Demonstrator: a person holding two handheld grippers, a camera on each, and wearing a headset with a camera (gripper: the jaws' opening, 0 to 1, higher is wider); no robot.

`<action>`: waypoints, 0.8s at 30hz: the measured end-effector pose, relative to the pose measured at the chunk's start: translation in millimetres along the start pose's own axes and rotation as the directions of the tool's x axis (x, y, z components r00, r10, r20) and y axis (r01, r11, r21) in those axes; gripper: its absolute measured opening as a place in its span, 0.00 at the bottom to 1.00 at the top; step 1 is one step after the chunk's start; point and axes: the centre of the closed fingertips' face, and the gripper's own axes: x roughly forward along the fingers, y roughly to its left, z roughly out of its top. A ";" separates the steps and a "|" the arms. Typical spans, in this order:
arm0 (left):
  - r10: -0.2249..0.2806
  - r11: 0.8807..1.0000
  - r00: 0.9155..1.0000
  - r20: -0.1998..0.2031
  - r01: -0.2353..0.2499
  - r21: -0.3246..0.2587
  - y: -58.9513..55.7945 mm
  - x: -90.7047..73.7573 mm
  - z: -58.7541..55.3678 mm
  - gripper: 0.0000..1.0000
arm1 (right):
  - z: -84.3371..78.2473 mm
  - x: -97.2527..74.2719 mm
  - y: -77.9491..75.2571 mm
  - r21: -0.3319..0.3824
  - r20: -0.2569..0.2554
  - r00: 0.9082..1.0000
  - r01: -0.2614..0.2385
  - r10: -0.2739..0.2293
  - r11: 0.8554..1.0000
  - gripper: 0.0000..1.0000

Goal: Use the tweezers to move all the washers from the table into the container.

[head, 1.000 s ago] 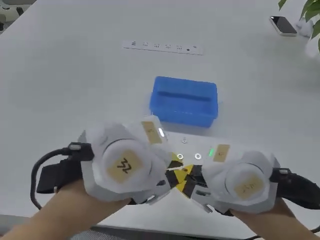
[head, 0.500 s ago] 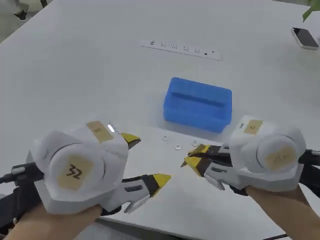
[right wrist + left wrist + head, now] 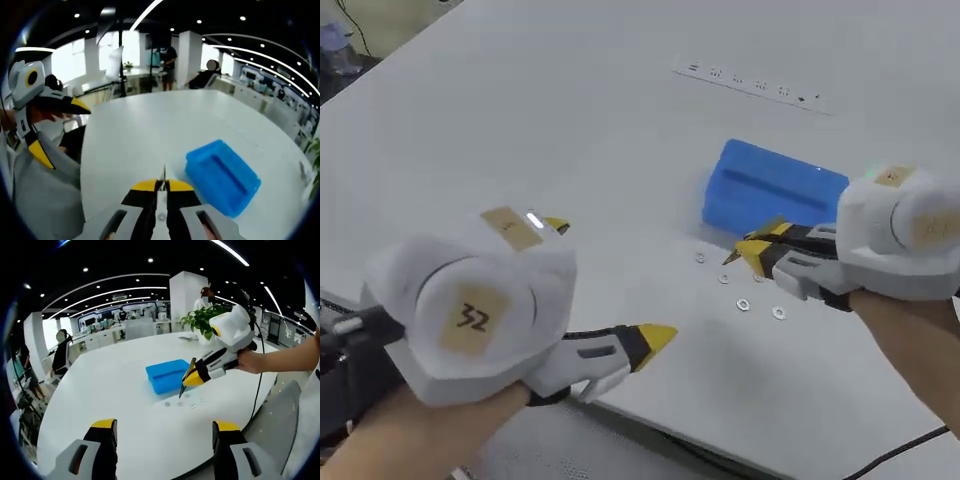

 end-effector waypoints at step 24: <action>0.036 0.998 0.999 -0.016 -0.037 -0.060 15.1 14.1 -3.6 0.85 | -13.1 41.6 -9.6 -0.083 -0.127 0.987 -0.107 0.096 0.991 0.02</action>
